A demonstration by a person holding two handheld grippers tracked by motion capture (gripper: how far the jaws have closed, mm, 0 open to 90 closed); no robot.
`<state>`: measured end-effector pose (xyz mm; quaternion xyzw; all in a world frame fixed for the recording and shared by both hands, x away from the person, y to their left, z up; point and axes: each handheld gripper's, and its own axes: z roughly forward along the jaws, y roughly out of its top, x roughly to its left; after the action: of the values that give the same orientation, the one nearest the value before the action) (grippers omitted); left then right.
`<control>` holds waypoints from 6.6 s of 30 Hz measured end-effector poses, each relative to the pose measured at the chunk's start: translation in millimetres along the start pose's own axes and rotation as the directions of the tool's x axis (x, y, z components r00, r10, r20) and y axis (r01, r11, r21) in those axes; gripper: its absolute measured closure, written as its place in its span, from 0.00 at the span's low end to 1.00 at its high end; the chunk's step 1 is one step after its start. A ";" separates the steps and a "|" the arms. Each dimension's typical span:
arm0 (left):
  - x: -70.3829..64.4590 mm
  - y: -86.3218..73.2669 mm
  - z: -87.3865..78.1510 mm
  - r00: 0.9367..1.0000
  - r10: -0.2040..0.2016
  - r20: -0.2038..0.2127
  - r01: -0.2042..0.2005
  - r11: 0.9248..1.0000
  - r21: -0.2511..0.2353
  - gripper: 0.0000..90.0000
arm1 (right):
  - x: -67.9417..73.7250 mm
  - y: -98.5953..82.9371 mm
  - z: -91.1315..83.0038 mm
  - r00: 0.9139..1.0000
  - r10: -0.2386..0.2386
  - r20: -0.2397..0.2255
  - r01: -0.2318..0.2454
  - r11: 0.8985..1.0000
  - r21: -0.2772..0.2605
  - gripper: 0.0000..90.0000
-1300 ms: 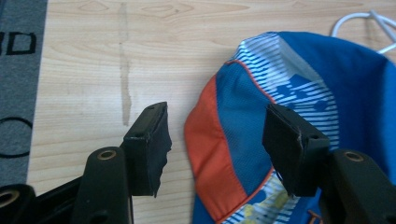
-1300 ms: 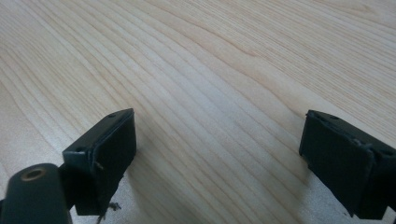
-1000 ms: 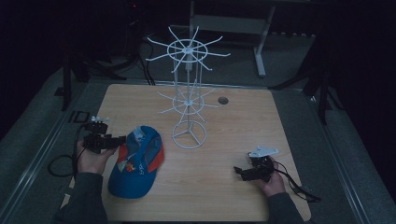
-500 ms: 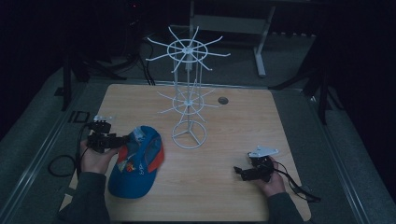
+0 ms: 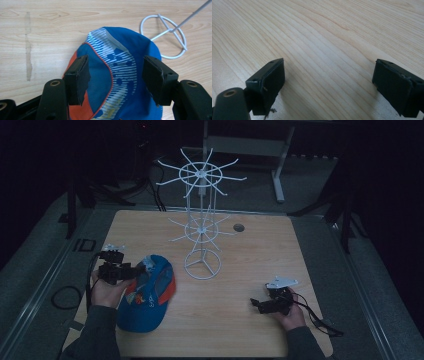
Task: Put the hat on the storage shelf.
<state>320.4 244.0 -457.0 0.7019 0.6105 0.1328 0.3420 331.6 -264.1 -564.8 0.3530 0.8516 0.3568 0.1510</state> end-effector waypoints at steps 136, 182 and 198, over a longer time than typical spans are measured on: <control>17.4 133.9 -53.1 0.954 0.275 -0.120 -0.298 0.912 -0.280 0.97 | -0.3 0.0 0.1 1.000 -0.003 0.000 0.003 1.000 -0.002 0.12; 23.1 140.5 -88.7 0.944 0.311 0.111 -0.239 0.875 -0.421 0.98 | -0.1 0.1 0.0 1.000 0.000 0.000 0.000 1.000 -0.001 0.12; 9.7 141.6 -100.7 0.917 0.370 0.151 -0.268 0.849 -0.455 0.98 | -0.2 0.2 -0.1 1.000 -0.001 0.000 0.001 1.000 0.000 0.12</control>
<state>370.2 282.4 -294.7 0.7130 0.3966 0.2346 0.5285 331.8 -264.2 -564.6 0.3526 0.8518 0.3567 0.1509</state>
